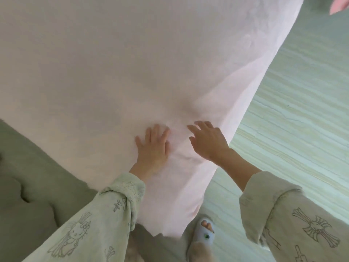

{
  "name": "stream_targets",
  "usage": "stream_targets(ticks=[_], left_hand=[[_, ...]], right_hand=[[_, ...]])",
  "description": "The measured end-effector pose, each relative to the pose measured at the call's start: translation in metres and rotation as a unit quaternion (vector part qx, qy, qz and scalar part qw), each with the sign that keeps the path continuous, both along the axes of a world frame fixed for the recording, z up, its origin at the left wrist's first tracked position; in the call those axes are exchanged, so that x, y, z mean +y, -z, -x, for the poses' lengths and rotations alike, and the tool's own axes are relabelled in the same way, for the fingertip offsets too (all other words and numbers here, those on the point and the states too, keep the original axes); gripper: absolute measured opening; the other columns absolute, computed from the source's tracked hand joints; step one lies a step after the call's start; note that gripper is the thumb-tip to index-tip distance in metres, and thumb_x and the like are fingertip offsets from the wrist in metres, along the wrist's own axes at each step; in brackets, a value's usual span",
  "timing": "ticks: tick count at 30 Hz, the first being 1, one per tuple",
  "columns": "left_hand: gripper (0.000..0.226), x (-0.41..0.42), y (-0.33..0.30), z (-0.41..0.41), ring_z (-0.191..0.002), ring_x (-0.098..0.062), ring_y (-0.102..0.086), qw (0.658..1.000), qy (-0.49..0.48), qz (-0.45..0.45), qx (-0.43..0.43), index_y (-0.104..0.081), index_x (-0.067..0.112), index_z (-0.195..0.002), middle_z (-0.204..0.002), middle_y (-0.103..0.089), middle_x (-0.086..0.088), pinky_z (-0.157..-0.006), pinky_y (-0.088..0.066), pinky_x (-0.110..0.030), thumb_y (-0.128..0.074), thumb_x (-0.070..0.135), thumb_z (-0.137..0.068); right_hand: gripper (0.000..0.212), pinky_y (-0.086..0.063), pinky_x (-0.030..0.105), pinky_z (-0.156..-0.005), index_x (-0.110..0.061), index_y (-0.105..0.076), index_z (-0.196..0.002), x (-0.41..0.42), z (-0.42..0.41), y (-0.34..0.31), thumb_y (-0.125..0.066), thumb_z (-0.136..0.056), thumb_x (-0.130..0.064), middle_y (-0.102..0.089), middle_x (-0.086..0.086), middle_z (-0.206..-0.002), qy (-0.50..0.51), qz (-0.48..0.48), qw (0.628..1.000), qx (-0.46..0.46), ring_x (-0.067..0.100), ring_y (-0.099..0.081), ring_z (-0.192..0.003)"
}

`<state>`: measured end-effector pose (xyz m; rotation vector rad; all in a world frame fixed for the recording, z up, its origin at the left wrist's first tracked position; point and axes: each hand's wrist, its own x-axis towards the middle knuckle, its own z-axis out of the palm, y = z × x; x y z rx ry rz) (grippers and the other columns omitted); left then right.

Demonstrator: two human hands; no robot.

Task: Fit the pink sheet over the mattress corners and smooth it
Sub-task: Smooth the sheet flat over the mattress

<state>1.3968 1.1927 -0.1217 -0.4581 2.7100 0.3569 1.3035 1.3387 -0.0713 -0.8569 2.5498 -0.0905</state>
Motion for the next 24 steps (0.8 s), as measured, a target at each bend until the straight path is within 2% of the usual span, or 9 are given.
stream_targets(ticks=[2,5,6,9,13,16,19,22,24], left_hand=[[0.054,0.017,0.005,-0.019,-0.141,-0.031,-0.025,1.000,-0.015,0.022,-0.002,-0.028,0.026,-0.143,-0.154,-0.022,-0.010,-0.103,-0.021,-0.064,-0.012,0.037,-0.093],[0.052,0.033,0.009,-0.051,-0.124,-0.033,-0.052,0.998,-0.014,0.059,0.008,-0.050,0.018,-0.132,-0.139,-0.050,-0.013,-0.090,-0.036,-0.070,-0.024,0.033,-0.090],[0.050,0.037,0.009,-0.061,-0.122,-0.032,-0.054,0.998,-0.018,0.063,0.000,-0.050,0.018,-0.131,-0.137,-0.052,-0.013,-0.088,-0.037,-0.070,-0.026,0.032,-0.090],[0.049,0.048,0.008,-0.085,-0.124,-0.030,-0.052,0.998,-0.021,0.066,-0.015,-0.043,0.020,-0.134,-0.139,-0.051,-0.011,-0.089,-0.037,-0.070,-0.027,0.034,-0.090],[0.051,0.056,0.007,-0.092,-0.122,-0.029,-0.054,0.995,-0.032,0.074,-0.057,-0.050,0.020,-0.132,-0.137,-0.053,-0.009,-0.086,-0.039,-0.070,-0.028,0.036,-0.089],[0.051,0.057,0.006,-0.091,-0.122,-0.028,-0.055,0.994,-0.037,0.077,-0.065,-0.052,0.021,-0.131,-0.136,-0.054,-0.008,-0.086,-0.040,-0.068,-0.027,0.036,-0.089],[0.049,0.062,0.003,-0.096,-0.117,-0.028,-0.058,0.994,-0.048,0.082,-0.046,-0.052,0.023,-0.127,-0.130,-0.059,-0.008,-0.083,-0.043,-0.066,-0.030,0.035,-0.086],[0.042,0.067,-0.003,-0.093,-0.101,-0.027,-0.060,0.993,-0.067,0.094,-0.009,-0.049,0.026,-0.117,-0.112,-0.063,-0.006,-0.078,-0.046,-0.058,-0.034,0.030,-0.078],[0.037,0.072,-0.011,-0.083,-0.083,-0.028,-0.061,0.991,-0.087,0.100,0.007,-0.052,0.024,-0.106,-0.095,-0.063,-0.006,-0.071,-0.048,-0.051,-0.042,0.027,-0.071]], right_hand=[[0.054,-0.028,0.046,-0.110,-0.028,-0.018,-0.148,0.001,-0.005,0.011,-0.038,-0.098,-0.032,-0.008,0.001,-0.159,-0.042,-0.013,0.999,-0.023,0.024,-0.009,-0.146],[0.061,-0.013,0.053,-0.116,-0.034,-0.005,-0.149,0.008,-0.031,0.034,-0.037,-0.097,-0.042,0.013,-0.002,-0.160,-0.079,-0.046,0.994,-0.052,0.025,0.010,-0.147],[0.063,-0.013,0.054,-0.116,-0.035,-0.003,-0.149,0.012,-0.042,0.040,-0.036,-0.097,-0.043,0.017,-0.002,-0.159,-0.083,-0.048,0.994,-0.059,0.025,0.014,-0.147],[0.062,-0.027,0.048,-0.114,-0.034,0.001,-0.149,0.025,-0.062,0.049,-0.034,-0.098,-0.040,0.022,-0.002,-0.158,-0.082,-0.036,0.993,-0.075,0.024,0.018,-0.146],[0.057,-0.038,0.041,-0.108,-0.035,-0.003,-0.149,0.036,-0.062,0.045,-0.031,-0.100,-0.036,0.019,-0.005,-0.158,-0.104,-0.035,0.990,-0.086,0.020,0.015,-0.147],[0.054,-0.039,0.040,-0.106,-0.035,-0.007,-0.149,0.045,-0.065,0.041,-0.030,-0.101,-0.032,0.016,-0.009,-0.159,-0.126,-0.041,0.985,-0.111,0.014,0.011,-0.147],[0.053,-0.034,0.040,-0.112,-0.035,-0.012,-0.149,0.051,-0.065,0.036,-0.032,-0.100,-0.031,0.008,-0.010,-0.160,-0.151,-0.042,0.979,-0.133,0.012,0.004,-0.148],[0.046,-0.029,0.038,-0.113,-0.032,-0.028,-0.145,0.048,-0.051,0.028,-0.034,-0.100,-0.032,-0.013,-0.006,-0.158,-0.171,-0.045,0.971,-0.158,0.015,-0.016,-0.146],[0.039,-0.036,0.037,-0.107,-0.025,-0.045,-0.137,0.047,-0.034,0.020,-0.033,-0.100,-0.032,-0.037,0.001,-0.147,-0.188,-0.045,0.969,-0.157,0.021,-0.038,-0.134]])
